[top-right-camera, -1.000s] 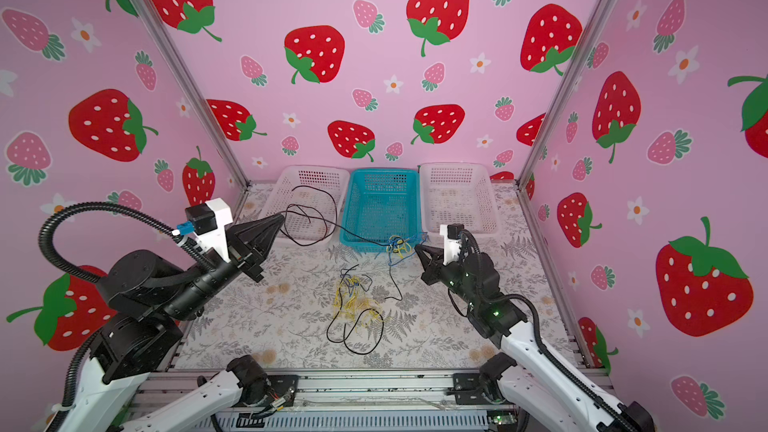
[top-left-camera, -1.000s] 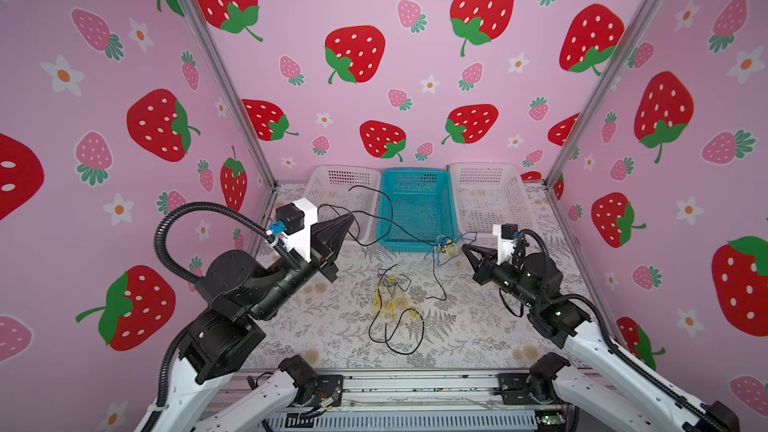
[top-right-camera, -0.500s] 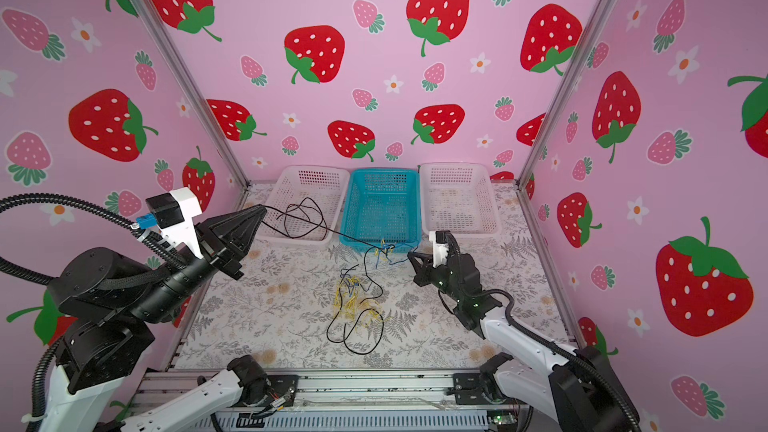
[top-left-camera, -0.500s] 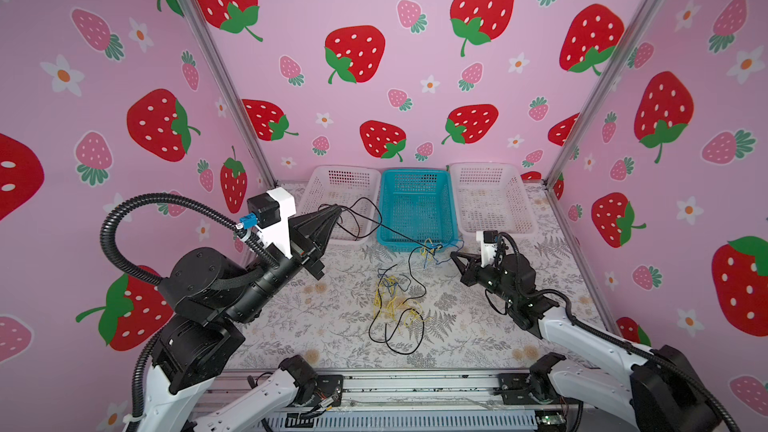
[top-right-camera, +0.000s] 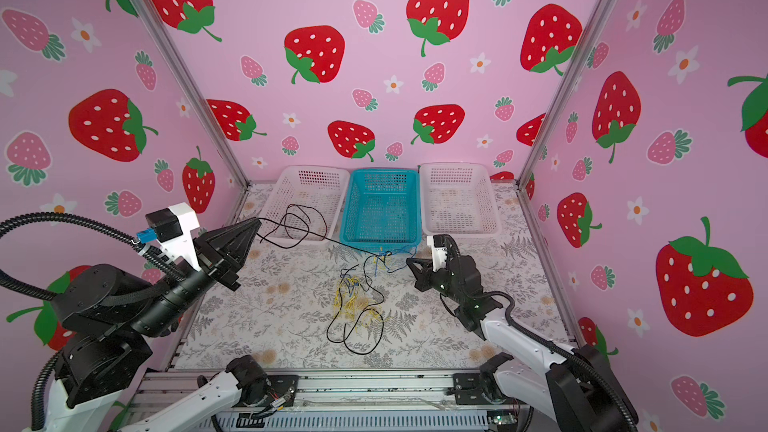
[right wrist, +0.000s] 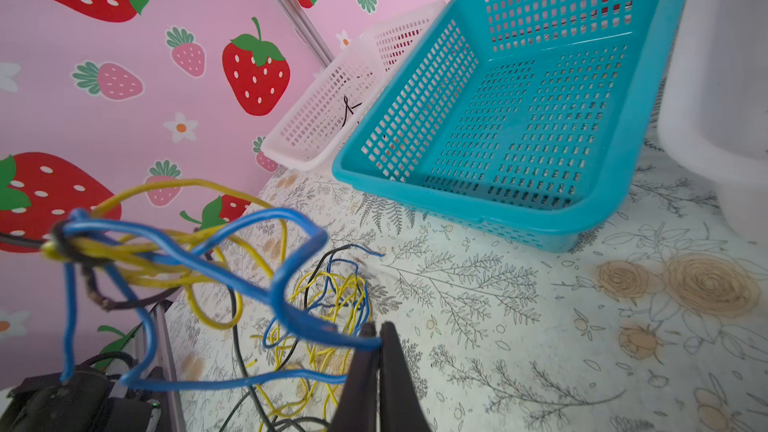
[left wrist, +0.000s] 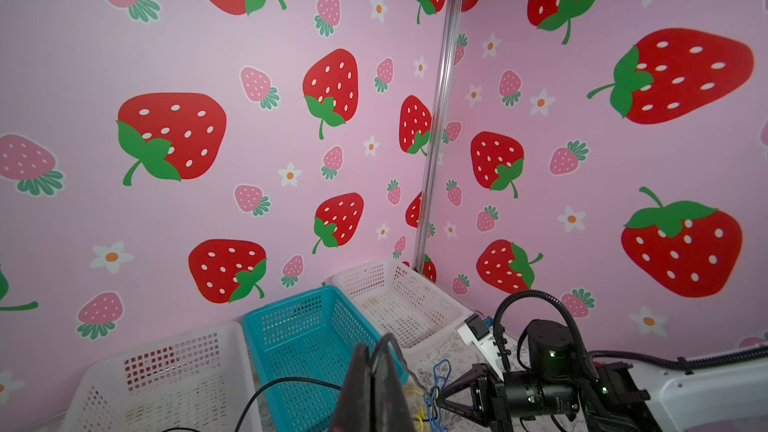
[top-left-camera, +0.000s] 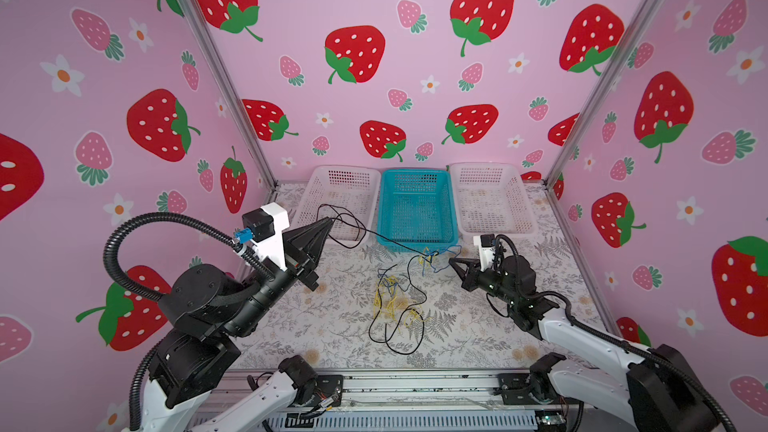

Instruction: Untangle the cables

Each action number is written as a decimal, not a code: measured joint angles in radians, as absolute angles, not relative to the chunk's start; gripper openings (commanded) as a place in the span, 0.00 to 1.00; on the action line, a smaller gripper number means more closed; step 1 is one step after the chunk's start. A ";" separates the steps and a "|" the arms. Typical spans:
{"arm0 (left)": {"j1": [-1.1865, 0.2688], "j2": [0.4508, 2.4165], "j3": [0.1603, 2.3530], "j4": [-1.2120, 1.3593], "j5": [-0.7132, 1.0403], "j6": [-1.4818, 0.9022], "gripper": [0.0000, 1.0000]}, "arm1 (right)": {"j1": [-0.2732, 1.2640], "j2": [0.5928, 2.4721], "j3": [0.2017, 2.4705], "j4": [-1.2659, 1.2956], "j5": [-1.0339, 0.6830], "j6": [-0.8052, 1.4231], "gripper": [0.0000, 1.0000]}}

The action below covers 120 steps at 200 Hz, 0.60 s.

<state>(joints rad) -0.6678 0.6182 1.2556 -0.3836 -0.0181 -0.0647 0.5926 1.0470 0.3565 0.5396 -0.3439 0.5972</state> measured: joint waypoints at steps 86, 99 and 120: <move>-0.668 0.590 0.876 -0.280 0.066 -0.192 0.16 | 0.644 0.846 0.348 0.505 -0.457 0.517 0.00; -0.668 0.599 0.859 -0.281 0.080 -0.194 0.57 | 0.663 0.845 0.378 0.469 -0.429 0.498 0.00; -0.668 0.607 0.854 -0.289 0.098 -0.196 0.84 | 0.677 0.846 0.435 0.411 -0.355 0.472 0.00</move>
<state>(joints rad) -0.6678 0.6067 0.8539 -0.2890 0.0982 -0.1959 0.6765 0.8459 0.4347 0.4110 -0.3546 0.4725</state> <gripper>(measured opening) 0.684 0.046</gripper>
